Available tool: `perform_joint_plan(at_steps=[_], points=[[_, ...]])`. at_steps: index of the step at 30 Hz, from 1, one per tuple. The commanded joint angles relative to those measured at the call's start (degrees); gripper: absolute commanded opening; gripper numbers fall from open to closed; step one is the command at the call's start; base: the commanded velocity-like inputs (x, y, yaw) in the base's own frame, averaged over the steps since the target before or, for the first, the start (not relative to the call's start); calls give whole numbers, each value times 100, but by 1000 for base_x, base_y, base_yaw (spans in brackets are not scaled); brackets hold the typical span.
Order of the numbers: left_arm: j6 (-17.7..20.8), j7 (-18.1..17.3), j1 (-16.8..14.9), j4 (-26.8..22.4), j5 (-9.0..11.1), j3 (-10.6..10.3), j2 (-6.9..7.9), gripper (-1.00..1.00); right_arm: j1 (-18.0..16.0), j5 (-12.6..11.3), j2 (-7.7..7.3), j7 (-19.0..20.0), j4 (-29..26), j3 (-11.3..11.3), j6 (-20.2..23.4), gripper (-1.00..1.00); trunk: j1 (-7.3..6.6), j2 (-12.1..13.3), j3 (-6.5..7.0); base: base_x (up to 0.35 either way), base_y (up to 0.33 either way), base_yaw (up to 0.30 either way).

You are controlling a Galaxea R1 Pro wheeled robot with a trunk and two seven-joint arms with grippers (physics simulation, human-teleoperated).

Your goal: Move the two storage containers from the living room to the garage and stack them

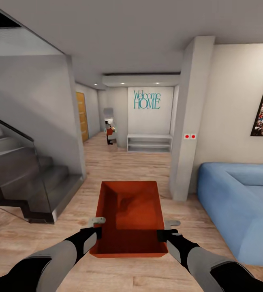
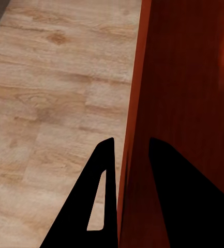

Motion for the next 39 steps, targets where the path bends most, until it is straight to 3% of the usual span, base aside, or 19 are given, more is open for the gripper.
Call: perform_joint_plan(at_steps=[1, 39], points=[[32, 356, 2, -13, -6, 117, 218, -100, -2, -38, -1, -318, -9, -126, 3, -100, 5, -4, -2, 322, 0, 0], [32, 336, 2, -5, 19, 121, 244, -100, -2, -39, 2, -310, -9, -126, 1, -100, 5, -4, -2, 322, 0, 0]])
